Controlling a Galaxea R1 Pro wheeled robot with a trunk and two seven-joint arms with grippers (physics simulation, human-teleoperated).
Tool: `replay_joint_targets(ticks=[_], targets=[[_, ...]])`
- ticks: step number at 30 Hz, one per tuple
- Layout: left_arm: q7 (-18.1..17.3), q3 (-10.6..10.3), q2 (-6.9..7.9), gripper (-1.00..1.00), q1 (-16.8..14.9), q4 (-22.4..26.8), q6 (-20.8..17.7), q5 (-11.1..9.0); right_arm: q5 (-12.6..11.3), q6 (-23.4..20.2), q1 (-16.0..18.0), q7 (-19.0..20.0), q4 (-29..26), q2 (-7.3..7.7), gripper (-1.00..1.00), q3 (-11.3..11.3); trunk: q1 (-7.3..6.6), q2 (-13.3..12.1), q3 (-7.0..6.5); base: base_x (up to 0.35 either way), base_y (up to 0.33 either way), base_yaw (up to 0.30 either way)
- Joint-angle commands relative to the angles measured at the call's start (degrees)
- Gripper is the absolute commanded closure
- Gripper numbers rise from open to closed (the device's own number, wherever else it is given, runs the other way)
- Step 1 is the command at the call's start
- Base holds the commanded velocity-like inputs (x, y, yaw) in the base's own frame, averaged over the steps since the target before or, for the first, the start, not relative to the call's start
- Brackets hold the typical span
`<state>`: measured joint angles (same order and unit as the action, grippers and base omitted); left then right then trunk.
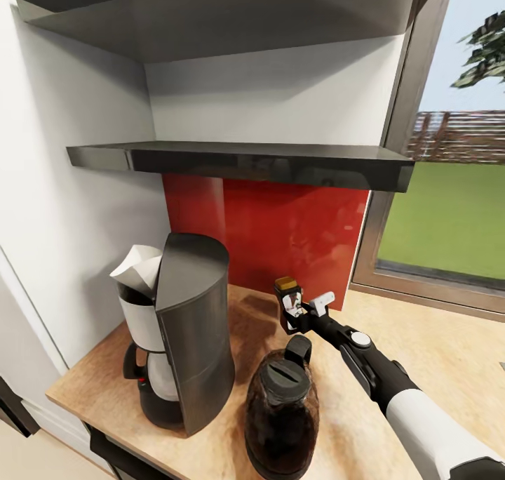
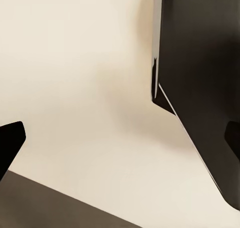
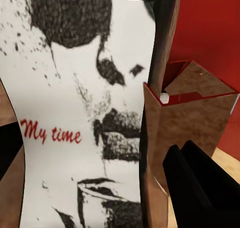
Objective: Set up a coffee station on the kitchen countertop: keep the coffee maker on the countertop, move the bottle of coffee from the kitchen shelf to the counter next to the coffee maker, place a paper coffee filter on top of the coffee maker, put the saucer next to the coffee maker with the coffee cup on the saucer, and place the electric kettle next to the coffee maker.
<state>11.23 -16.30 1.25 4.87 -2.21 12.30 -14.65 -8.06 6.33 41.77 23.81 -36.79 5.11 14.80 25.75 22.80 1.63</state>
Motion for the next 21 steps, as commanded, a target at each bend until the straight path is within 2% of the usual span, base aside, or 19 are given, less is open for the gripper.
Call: replay_joint_targets(ticks=[1,10,21], targets=[[0.1,-0.5,-0.02,-1.00,0.0,-0.1,0.3,-0.5,-0.7,0.0,0.1,0.1,0.0,0.08,1.00,0.3,0.04,0.1,0.11,0.000,0.000,0.000],[0.1,-0.5,-0.02,-1.00,0.0,-0.1,0.3,-0.5,-0.6,0.0,0.1,0.3,0.0,-0.22,1.00,0.5,0.04,0.1,0.11,0.000,0.000,0.000],[0.1,-0.5,-0.02,-1.00,0.0,-0.1,0.3,-0.4,-0.6,0.0,0.1,0.4,0.0,-0.36,1.00,0.6,2.45,4.5,2.68,0.000,0.000,0.000]])
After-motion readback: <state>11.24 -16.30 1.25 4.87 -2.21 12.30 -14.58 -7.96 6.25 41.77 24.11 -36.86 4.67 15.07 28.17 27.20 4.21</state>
